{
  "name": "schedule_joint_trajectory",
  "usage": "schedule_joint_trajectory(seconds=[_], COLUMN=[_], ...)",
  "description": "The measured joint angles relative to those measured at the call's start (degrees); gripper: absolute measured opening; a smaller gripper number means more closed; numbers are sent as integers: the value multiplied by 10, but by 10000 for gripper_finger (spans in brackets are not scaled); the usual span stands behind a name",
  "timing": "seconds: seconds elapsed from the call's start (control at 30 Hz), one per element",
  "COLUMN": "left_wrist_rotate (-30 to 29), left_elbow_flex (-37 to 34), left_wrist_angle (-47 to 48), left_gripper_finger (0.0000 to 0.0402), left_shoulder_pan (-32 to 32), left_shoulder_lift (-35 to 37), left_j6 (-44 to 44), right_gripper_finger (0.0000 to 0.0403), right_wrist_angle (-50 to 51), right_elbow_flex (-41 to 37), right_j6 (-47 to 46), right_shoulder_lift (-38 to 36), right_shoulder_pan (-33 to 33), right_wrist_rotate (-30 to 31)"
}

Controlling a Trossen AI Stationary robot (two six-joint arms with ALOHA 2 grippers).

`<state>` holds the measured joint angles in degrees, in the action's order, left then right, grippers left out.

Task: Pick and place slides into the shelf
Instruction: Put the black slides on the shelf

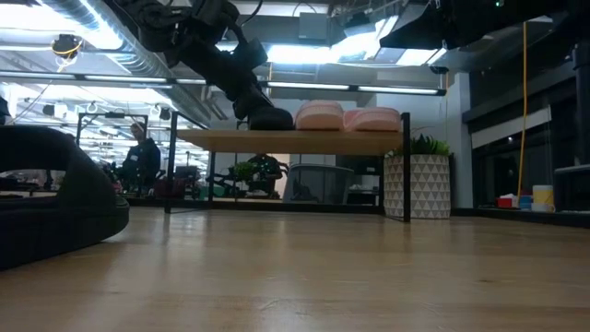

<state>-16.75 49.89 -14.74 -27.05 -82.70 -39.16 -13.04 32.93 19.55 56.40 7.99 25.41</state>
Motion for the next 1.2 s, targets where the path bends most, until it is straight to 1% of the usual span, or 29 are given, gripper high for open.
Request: schedule_joint_trajectory(seconds=[0.27, 0.43, 0.53, 0.67, 0.8, 0.93, 1.03, 1.2], left_wrist_rotate=[-2, -6, -24, -70, -86, -88, -103, -114], left_elbow_flex=[0, 0, 0, 0, 0, 0, 0, 0], left_wrist_angle=[-24, -77, -95, -95, -92, -73, -43, 55], left_gripper_finger=[99, 104, 103, 99, 99, 99, 99, 99], left_shoulder_pan=[0, 12, 25, 51, 84, 111, 133, 184], left_shoulder_lift=[0, 1, 2, 21, 50, 98, 138, 194], left_j6=[0, -4, -15, -59, -66, -66, -64, -56], right_gripper_finger=[17, 17, 17, 17, 17, 17, 17, 17], right_wrist_angle=[0, 0, 0, 0, 0, 1, 2, 10], right_elbow_flex=[0, 0, 0, 0, 0, 0, 0, 0], right_j6=[0, 0, 0, 0, 0, 0, 0, 0], right_shoulder_lift=[0, 0, 0, 0, 0, 0, 0, 0], right_shoulder_pan=[0, 0, 0, 0, 0, 0, 0, 0], right_wrist_rotate=[0, 0, 0, 0, 0, 0, 0, 0])
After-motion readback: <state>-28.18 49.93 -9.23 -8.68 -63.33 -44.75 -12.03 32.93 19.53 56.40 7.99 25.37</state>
